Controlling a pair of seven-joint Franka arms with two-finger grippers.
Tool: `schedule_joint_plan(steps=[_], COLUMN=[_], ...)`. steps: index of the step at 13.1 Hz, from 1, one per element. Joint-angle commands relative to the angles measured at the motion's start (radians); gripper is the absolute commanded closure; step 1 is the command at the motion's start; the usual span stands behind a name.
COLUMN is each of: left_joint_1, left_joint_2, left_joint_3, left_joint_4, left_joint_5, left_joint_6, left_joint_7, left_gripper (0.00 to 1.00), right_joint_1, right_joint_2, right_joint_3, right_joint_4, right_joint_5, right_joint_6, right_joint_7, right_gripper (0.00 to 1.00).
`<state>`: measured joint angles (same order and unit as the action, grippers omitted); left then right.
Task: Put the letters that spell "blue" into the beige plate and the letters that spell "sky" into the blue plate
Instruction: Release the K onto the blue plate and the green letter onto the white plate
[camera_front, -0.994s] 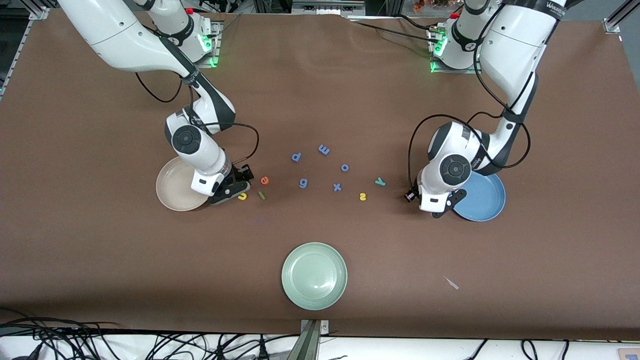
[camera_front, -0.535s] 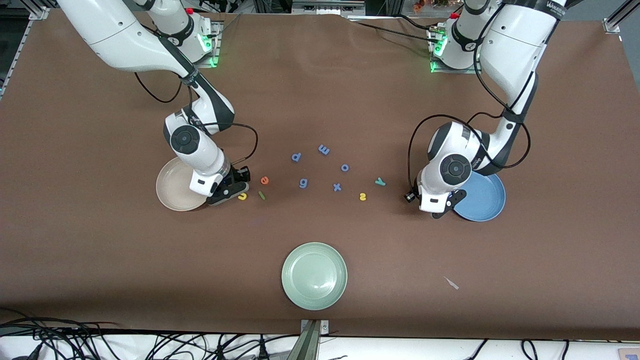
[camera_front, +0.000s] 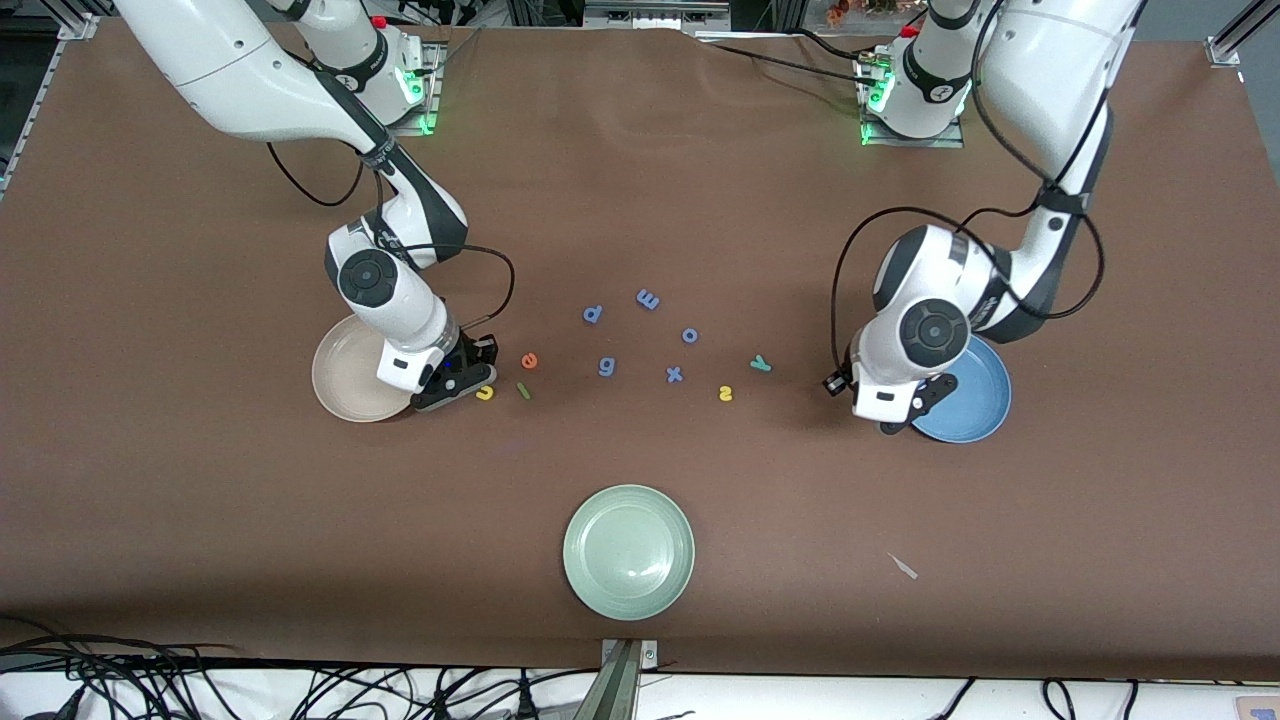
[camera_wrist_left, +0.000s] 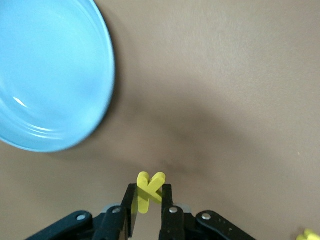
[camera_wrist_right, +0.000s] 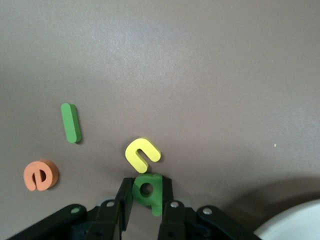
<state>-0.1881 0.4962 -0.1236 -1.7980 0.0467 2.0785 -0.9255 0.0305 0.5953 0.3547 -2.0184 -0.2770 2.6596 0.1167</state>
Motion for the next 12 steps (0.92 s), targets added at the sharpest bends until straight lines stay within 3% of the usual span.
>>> schedule_joint_plan(steps=[1,5,6,7,8,9,11,12], left_joint_1=[0.108,0.202,0.203,0.2,0.197,0.191,0.188,0.188], left_joint_2=[-0.015,0.045,0.057,0.059,0.055,0.044,0.015,0.007], left_joint_3=[0.004,0.004,0.004,0.004,0.001,-0.007,-0.065,-0.115], left_joint_4=[-0.021,-0.024,-0.024,-0.024,-0.02,-0.014,-0.007,-0.001], left_joint_5=[0.022,0.024,0.054,0.102,0.111,0.11,0.098,0.096], left_joint_6=[-0.023,-0.011,-0.011,-0.011,-0.014,-0.021,-0.024,-0.024], left_joint_7=[0.207,0.445,0.464,0.462,0.458,0.449,0.378,0.31], left_gripper=[1.0,0.96,0.8,0.5,0.28,0.15,0.01,0.01], right_joint_1=[-0.006,-0.011,-0.015,-0.02,-0.026,-0.035,-0.064,-0.076], right_joint_2=[-0.005,-0.055,-0.074,-0.087,-0.098,-0.106,-0.123,-0.129], right_joint_3=[0.0,-0.002,-0.002,-0.002,-0.002,-0.002,-0.006,-0.023], right_joint_4=[-0.016,-0.002,0.006,0.012,0.02,0.024,0.024,0.023], right_joint_5=[-0.011,-0.004,-0.004,-0.004,-0.001,0.002,0.004,0.004], right_joint_6=[0.011,-0.075,-0.113,-0.144,-0.167,-0.185,-0.216,-0.225], right_joint_7=[-0.011,-0.014,-0.015,-0.023,-0.057,-0.095,-0.176,-0.221], right_gripper=[0.83,0.83,0.83,0.83,0.83,0.83,0.83,0.83])
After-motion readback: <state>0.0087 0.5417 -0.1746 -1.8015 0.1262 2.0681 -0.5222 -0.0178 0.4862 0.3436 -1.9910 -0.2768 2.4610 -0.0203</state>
